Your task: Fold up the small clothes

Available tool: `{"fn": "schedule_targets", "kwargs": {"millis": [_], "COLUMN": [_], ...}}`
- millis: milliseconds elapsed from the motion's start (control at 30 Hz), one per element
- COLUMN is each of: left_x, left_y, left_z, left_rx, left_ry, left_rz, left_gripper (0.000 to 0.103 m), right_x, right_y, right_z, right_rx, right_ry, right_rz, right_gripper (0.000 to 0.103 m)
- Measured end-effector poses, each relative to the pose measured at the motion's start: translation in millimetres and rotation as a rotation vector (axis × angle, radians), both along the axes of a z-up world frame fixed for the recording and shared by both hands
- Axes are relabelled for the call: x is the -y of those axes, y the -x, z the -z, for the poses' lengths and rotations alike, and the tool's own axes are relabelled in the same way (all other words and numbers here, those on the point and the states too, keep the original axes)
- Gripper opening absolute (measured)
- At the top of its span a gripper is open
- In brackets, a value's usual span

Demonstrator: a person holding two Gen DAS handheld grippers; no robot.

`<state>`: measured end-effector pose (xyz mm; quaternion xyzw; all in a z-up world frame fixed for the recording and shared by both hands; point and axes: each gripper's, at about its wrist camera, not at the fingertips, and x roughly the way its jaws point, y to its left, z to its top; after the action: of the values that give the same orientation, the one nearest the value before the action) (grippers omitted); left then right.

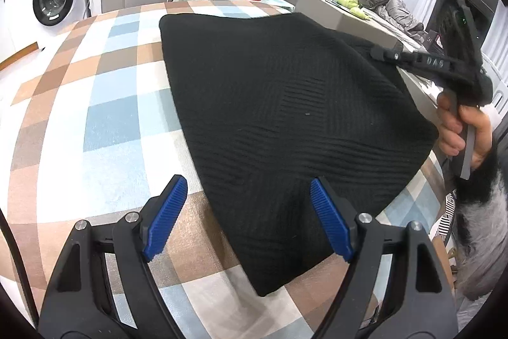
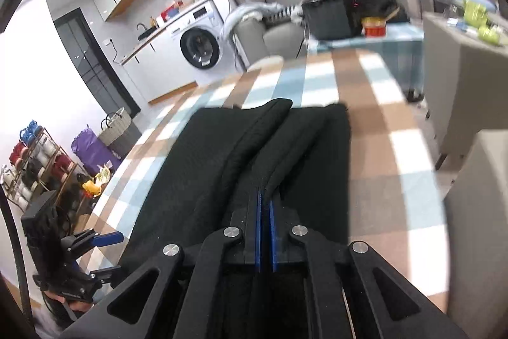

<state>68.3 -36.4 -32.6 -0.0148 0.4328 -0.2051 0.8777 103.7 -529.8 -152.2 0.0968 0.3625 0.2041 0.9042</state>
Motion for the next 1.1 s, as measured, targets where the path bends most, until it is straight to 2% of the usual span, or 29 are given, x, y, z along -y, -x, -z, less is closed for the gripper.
{"fn": "schedule_targets", "kwargs": {"millis": [33, 133, 233, 267, 367, 433, 533, 600, 700, 733, 767, 800, 900, 933, 967, 1033, 1067, 1100], "left_x": [2, 6, 8, 8, 10, 12, 14, 13, 9, 7, 6, 3, -2, -3, -4, -3, -3, -2], "left_y": [0, -2, 0, 0, -4, -6, -5, -4, -4, -4, -5, -5, -5, -5, -4, -2, -1, 0], "left_z": [1, 5, 6, 6, 7, 8, 8, 7, 6, 5, 4, 4, 2, 3, 3, 2, 2, 1], "left_rx": [-0.002, -0.017, -0.016, -0.016, -0.022, -0.027, -0.024, -0.019, -0.016, -0.014, -0.013, -0.012, -0.011, -0.013, -0.015, -0.009, -0.005, -0.001], "left_ry": [-0.003, -0.015, -0.02, -0.02, -0.012, -0.009, -0.011, -0.011, -0.009, -0.008, -0.006, -0.003, 0.009, 0.011, 0.01, -0.001, -0.006, -0.008], "left_rz": [0.003, 0.003, 0.012, 0.012, 0.011, 0.013, 0.019, 0.018, 0.012, 0.006, 0.003, -0.002, -0.011, -0.012, -0.012, -0.011, -0.011, -0.011], "left_gripper": [0.078, 0.078, 0.078, 0.078, 0.078, 0.078, 0.078, 0.078, 0.078, 0.078, 0.078, 0.078, 0.078, 0.078, 0.078, 0.078, 0.078, 0.078], "right_x": [2, 13, 20, 24, 27, 25, 15, 2, -18, -21, -26, -30, -37, -38, -38, -35, -31, -27], "right_y": [0, -9, -25, -22, -8, -6, -18, -38, -72, -80, -88, -89, -82, -82, -85, -94, -97, -95], "right_z": [-1, 26, 51, 53, 37, 24, 18, 23, 38, 42, 41, 36, 13, 11, 13, 30, 41, 43], "right_rx": [0.004, -0.078, -0.185, -0.205, -0.143, -0.114, -0.137, -0.184, -0.276, -0.295, -0.286, -0.26, -0.112, -0.097, -0.109, -0.191, -0.244, -0.252], "right_ry": [0.023, 0.044, 0.041, 0.017, 0.017, -0.007, -0.064, -0.093, -0.078, -0.076, -0.062, -0.043, 0.019, 0.053, 0.079, 0.128, 0.133, 0.094], "right_rz": [0.017, 0.059, 0.083, 0.095, 0.11, 0.084, 0.05, 0.015, -0.007, -0.012, -0.026, -0.038, -0.021, -0.003, 0.006, 0.018, 0.023, 0.017], "right_gripper": [0.004, 0.004, 0.012, 0.017, 0.036, 0.037, 0.04, 0.041, 0.038, 0.031, 0.012, 0.008, 0.007, 0.007, 0.007, 0.012, 0.014, 0.021]}}
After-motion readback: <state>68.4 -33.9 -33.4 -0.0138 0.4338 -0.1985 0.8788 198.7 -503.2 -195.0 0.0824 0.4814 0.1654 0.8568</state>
